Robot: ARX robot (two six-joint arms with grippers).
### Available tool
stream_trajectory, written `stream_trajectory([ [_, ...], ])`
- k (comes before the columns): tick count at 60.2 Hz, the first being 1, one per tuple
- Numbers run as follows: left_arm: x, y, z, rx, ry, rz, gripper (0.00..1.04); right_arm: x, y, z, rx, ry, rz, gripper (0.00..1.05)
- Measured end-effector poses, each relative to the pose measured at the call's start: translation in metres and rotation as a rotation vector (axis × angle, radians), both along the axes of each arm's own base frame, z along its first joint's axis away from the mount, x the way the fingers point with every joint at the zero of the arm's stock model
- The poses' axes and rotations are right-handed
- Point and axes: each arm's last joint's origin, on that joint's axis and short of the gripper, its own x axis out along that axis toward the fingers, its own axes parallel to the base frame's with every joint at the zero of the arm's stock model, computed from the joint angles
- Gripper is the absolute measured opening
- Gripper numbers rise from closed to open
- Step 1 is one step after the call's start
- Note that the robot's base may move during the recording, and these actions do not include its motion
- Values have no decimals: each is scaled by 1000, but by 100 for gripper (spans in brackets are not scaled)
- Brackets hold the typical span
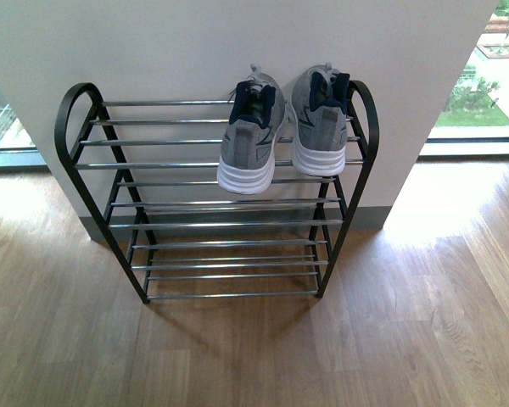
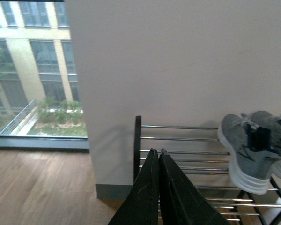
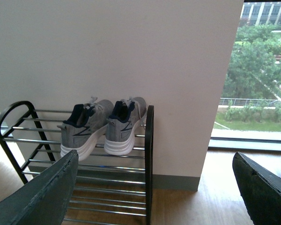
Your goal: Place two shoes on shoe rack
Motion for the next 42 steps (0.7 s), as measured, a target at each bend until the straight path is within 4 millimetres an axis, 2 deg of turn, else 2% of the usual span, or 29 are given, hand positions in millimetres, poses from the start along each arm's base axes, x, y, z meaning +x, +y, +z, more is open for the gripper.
stream_trajectory([
  [42, -26, 0, 7, 1, -21, -8, 1, 0, 0, 0, 0, 0, 0, 95],
])
